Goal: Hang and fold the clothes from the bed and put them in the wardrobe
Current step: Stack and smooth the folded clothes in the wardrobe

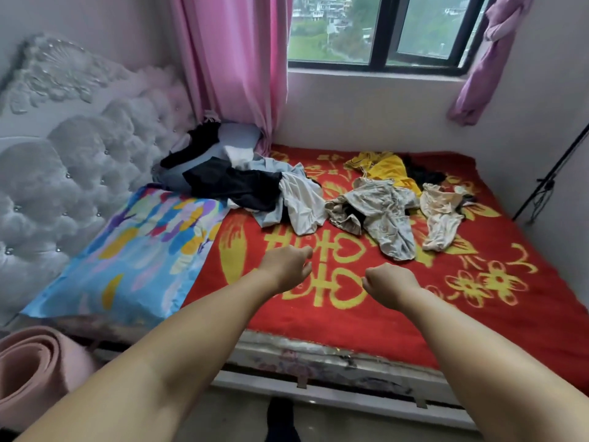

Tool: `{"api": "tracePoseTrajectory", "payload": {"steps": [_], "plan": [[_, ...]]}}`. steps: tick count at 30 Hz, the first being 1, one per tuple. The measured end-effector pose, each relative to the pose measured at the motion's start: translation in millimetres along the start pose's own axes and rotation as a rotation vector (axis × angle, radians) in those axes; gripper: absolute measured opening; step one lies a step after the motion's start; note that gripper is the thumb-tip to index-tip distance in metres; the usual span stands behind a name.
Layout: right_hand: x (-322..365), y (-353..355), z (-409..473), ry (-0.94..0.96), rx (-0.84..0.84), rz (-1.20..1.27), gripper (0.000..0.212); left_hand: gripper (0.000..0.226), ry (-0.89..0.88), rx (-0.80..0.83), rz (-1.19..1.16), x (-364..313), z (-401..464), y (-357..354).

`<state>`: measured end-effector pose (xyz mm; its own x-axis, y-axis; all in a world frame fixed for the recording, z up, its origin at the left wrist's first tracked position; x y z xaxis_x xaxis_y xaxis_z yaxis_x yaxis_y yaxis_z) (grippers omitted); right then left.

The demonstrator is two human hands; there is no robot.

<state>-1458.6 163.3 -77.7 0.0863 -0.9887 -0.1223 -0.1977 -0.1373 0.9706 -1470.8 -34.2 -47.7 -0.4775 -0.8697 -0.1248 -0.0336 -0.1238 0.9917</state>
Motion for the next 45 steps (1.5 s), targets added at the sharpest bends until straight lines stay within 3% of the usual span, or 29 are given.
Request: {"api": "tracePoseTrajectory", "payload": {"steps": [13,20,26,30,34,39,43,45], "plan": [[25,-11,253,0.013,0.064,0.143,0.035,0.027,0.028,0.149,-0.039,171,207,-71],[8,-117,339,-0.015,0.24,0.177,0.035,0.024,0.023,0.304,-0.136,207,269,-183],[-4,-227,422,-0.015,0.351,0.213,0.035,0.02,0.046,0.292,-0.15,232,316,-290],[-1,-283,481,-0.042,0.146,0.339,0.029,0.022,0.085,0.269,-0.165,234,361,-353],[-4,-333,505,-0.056,0.039,0.429,0.038,0.041,0.096,0.2,-0.101,234,415,-394],[-4,-363,496,0.026,-0.208,0.424,0.048,0.059,-0.022,0.152,-0.045,237,475,-427],[-2,-364,497,0.035,-0.25,0.415,0.047,0.076,0.209,0.236,0.034,257,519,-444],[-2,-363,498,0.035,-0.266,0.413,0.047,0.061,0.29,0.179,-0.041,267,539,-442]]}}
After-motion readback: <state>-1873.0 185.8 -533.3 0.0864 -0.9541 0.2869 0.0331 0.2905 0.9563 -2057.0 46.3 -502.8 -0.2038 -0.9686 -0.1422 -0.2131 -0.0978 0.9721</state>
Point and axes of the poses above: each hand's wrist, its own z-axis towards the middle knuckle, its own y-axis out of the back of the hand, x = y × z, the point moved 6 cm from there along z, towards the middle knuckle, and after that the axes turned 6 degrees about -y, right-handed, at the moved point
